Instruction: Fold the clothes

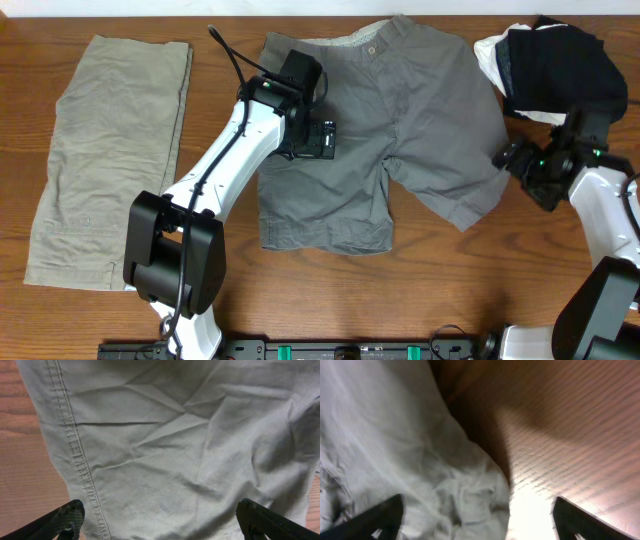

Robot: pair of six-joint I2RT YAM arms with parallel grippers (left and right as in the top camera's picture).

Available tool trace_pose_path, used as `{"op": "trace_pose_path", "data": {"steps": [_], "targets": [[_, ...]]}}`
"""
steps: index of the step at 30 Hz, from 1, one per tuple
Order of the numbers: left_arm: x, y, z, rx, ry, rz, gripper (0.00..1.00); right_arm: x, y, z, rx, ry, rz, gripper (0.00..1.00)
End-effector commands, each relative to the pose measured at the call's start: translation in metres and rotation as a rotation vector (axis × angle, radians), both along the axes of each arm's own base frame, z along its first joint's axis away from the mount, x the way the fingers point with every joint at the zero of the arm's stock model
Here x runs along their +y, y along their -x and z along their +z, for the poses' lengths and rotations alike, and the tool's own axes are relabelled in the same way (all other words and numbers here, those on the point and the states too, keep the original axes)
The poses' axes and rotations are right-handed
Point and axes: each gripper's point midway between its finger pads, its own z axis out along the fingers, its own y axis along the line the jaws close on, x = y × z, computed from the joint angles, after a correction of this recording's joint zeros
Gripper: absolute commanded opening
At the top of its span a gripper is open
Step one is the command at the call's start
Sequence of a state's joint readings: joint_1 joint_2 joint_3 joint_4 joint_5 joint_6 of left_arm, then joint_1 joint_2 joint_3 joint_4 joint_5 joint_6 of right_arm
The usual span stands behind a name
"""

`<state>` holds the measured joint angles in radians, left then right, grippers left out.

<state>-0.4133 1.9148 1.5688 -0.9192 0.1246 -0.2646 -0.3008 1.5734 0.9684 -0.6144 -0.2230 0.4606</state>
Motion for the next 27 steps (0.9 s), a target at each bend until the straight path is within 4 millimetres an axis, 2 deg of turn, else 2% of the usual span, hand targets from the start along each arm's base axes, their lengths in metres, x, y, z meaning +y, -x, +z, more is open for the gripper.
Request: {"op": "trace_pose_path", "data": {"steps": [1, 4, 10, 13, 15, 16, 19, 22, 25, 27], "targets": [[0.002, 0.001, 0.007, -0.014, 0.003, 0.004, 0.98, 0.019, 0.006, -0.014, -0.014, -0.113, 0.035, 0.72], [0.001, 0.002, 0.007, -0.012, 0.006, 0.011, 0.98, 0.024, 0.009, -0.023, -0.03, -0.134, 0.043, 0.57], [0.001, 0.002, 0.007, -0.011, 0.006, 0.011, 0.98, 0.029, 0.017, -0.036, -0.017, -0.137, 0.047, 0.55], [0.001, 0.002, 0.007, -0.01, 0.009, 0.026, 0.98, 0.023, 0.016, -0.037, -0.023, -0.108, 0.039, 0.47], [0.001, 0.002, 0.007, -0.01, 0.009, 0.026, 0.98, 0.019, 0.013, -0.037, -0.031, -0.085, 0.027, 0.04], [0.001, 0.002, 0.007, -0.01, 0.009, 0.026, 0.98, 0.018, 0.011, -0.036, -0.038, -0.083, 0.021, 0.01], [0.001, 0.002, 0.007, -0.009, 0.009, 0.026, 0.98, 0.02, 0.006, -0.029, -0.062, -0.095, 0.029, 0.01], [0.001, 0.002, 0.007, -0.009, 0.009, 0.026, 0.98, 0.018, 0.005, -0.012, -0.08, -0.081, 0.028, 0.01], [0.001, 0.002, 0.007, -0.009, 0.009, 0.026, 0.98, 0.006, 0.003, 0.018, -0.123, 0.004, 0.015, 0.01], [0.001, 0.002, 0.007, -0.009, 0.01, 0.026, 0.98, -0.004, 0.008, 0.039, -0.127, 0.074, -0.01, 0.01]]}}
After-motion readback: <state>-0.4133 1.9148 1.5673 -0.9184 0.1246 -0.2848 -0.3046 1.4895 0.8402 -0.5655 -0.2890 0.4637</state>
